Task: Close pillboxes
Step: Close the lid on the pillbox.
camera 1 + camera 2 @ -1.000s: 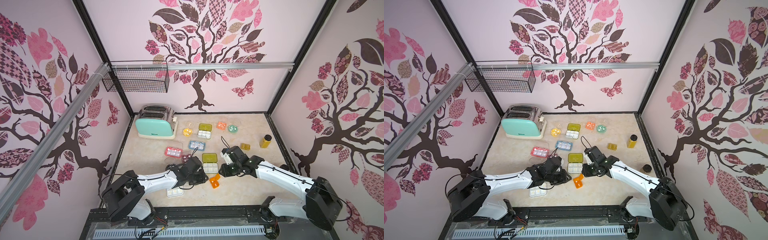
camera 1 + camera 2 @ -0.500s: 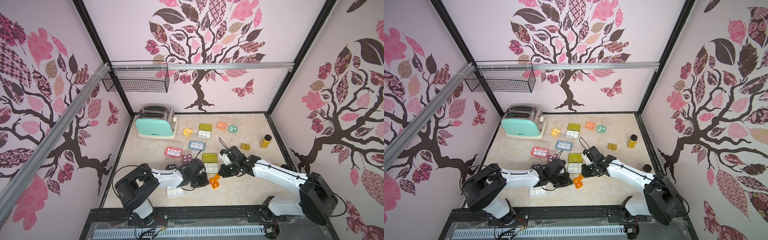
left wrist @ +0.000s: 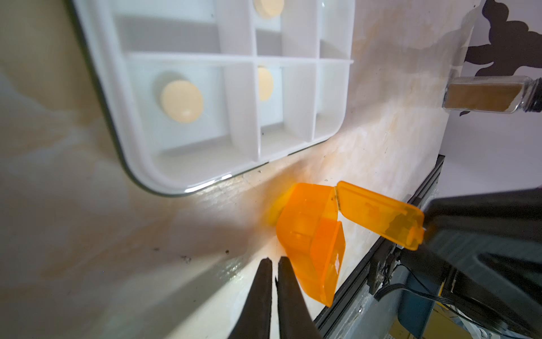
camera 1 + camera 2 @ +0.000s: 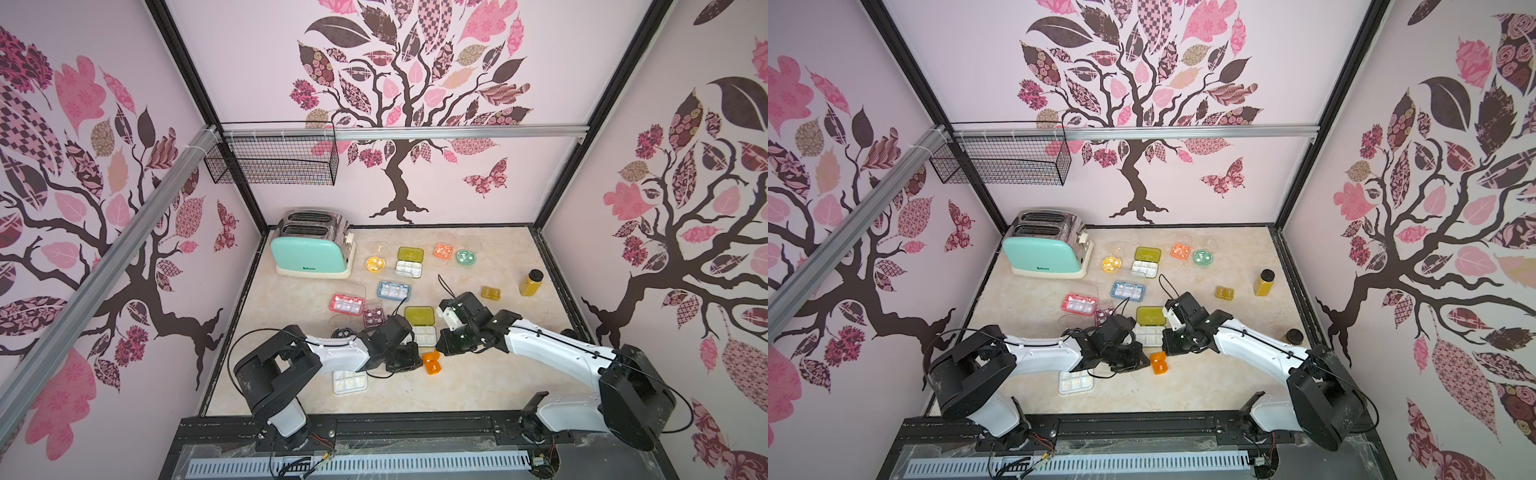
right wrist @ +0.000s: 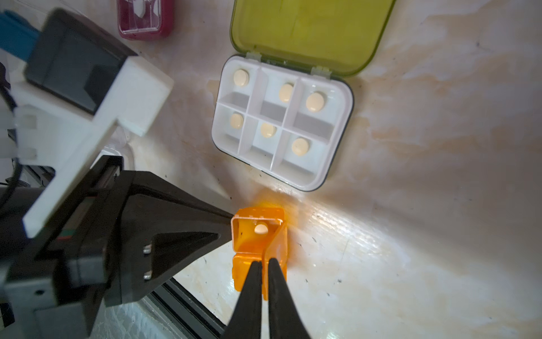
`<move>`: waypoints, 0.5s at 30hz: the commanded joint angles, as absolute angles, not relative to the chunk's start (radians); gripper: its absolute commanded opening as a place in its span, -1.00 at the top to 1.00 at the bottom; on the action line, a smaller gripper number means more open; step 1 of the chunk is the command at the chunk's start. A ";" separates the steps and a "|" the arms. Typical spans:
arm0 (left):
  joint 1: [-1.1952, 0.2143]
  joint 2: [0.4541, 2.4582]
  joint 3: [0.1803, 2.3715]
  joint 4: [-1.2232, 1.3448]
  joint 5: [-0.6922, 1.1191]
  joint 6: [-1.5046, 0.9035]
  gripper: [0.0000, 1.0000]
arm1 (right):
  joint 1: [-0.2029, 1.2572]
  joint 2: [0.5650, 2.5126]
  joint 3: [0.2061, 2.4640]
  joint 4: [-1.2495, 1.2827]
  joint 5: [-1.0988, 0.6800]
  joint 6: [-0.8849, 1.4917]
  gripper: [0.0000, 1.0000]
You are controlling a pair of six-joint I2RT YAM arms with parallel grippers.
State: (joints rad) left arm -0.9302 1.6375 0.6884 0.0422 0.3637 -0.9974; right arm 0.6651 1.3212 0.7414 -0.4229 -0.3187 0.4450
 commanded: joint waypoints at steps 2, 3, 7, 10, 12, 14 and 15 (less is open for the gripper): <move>-0.933 1.662 0.706 0.060 0.368 -0.985 0.79 | 0.682 1.334 0.767 -0.425 -0.335 0.449 0.78; -0.933 1.663 0.704 0.062 0.368 -0.985 0.79 | 0.693 1.340 0.769 -0.422 -0.332 0.452 0.78; -0.933 1.668 0.701 0.068 0.364 -0.986 0.79 | 0.732 1.363 0.775 -0.407 -0.327 0.464 0.77; -0.933 1.669 0.693 0.082 0.363 -0.989 0.79 | 0.751 1.378 0.770 -0.393 -0.328 0.474 0.76; -0.933 1.670 0.689 0.086 0.363 -0.991 0.79 | 0.760 1.387 0.765 -0.382 -0.328 0.481 0.75; -0.933 1.671 0.688 0.089 0.363 -0.991 0.79 | 0.765 1.397 0.761 -0.372 -0.327 0.486 0.74; -0.933 1.671 0.686 0.089 0.362 -0.991 0.79 | 0.767 1.402 0.759 -0.366 -0.327 0.488 0.74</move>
State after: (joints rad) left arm -0.9302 1.6638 0.6880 0.0685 0.3645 -0.9970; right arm 0.7597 1.3872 0.7418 -0.3779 -0.3283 0.4736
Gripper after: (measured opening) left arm 0.104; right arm 0.128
